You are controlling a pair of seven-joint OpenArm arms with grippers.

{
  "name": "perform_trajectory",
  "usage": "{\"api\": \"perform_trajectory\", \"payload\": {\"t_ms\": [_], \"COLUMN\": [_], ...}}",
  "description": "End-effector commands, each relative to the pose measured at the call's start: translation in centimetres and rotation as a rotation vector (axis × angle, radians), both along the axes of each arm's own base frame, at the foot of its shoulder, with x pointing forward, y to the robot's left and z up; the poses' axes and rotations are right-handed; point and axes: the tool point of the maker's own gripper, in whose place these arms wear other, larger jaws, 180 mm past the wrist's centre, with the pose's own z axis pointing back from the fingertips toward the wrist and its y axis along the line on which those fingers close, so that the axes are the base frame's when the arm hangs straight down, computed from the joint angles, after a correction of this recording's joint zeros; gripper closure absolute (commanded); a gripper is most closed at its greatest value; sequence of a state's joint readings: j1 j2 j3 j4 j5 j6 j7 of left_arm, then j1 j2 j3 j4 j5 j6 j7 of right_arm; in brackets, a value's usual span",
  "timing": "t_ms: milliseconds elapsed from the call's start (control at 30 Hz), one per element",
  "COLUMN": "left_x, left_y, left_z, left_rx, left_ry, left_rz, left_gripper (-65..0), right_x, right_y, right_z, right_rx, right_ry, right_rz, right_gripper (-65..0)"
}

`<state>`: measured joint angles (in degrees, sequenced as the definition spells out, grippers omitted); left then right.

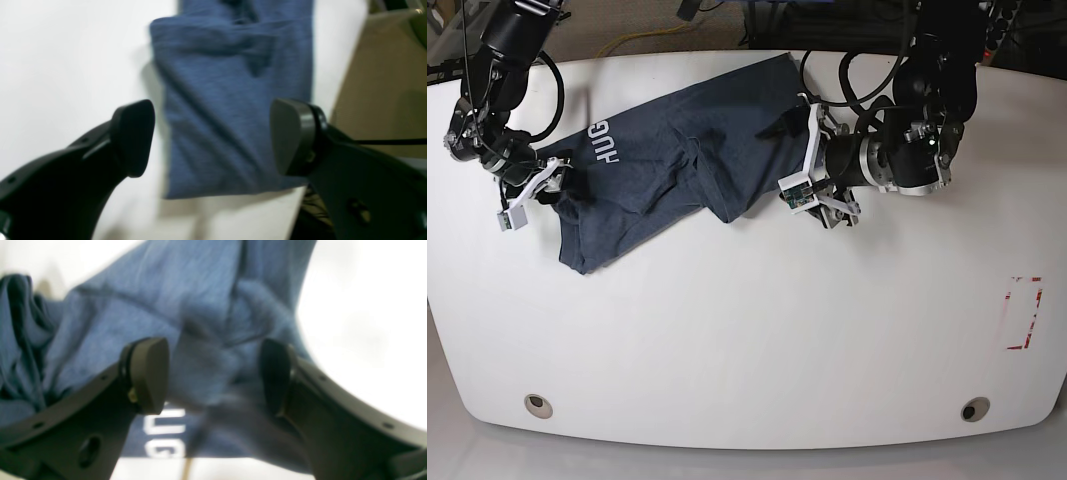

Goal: Fold the T-shirt properly
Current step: 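Move the left gripper back to the bundle's folded end, then pinch the bundle end with the right gripper and flatten it inward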

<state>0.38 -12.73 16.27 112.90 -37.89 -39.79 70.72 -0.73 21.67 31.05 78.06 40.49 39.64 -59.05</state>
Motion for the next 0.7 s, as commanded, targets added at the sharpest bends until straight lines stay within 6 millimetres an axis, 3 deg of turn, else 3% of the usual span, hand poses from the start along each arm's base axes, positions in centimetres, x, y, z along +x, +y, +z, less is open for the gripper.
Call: {"api": "perform_trajectory", "payload": {"t_ms": [0, 233, 367, 467, 667], "left_x": [0.2, -1.8, -2.4, -3.1, -0.9], "left_y": [-0.2, -0.7, 0.0, 2.1, 5.9], "left_z": [0.6, -1.8, -5.3, -8.2, -9.6], "left_rx": [-0.015, 0.106, 0.227, 0.323, 0.406], "left_ry": [-0.02, -0.014, 0.036, 0.1, 0.115], "left_rz": [-0.008, -0.101, -0.126, -0.135, -0.093], "left_gripper": [-44.9, -43.5, -43.5, -43.5, -43.3], "right_x": [1.3, 1.2, 1.5, 1.7, 1.8], "right_y": [-1.2, -1.5, -1.0, -0.7, 0.2], "right_z": [0.3, -1.3, -0.7, -0.3, 0.4], "right_rx": [-0.02, -0.105, -0.113, -0.116, -0.132], "right_ry": [-0.018, 0.02, -0.001, -0.016, -0.041], "right_rz": [-0.004, -0.001, 0.009, 0.017, 0.038], "right_gripper": [-41.7, -41.7, -41.7, -41.5, -41.5]}}
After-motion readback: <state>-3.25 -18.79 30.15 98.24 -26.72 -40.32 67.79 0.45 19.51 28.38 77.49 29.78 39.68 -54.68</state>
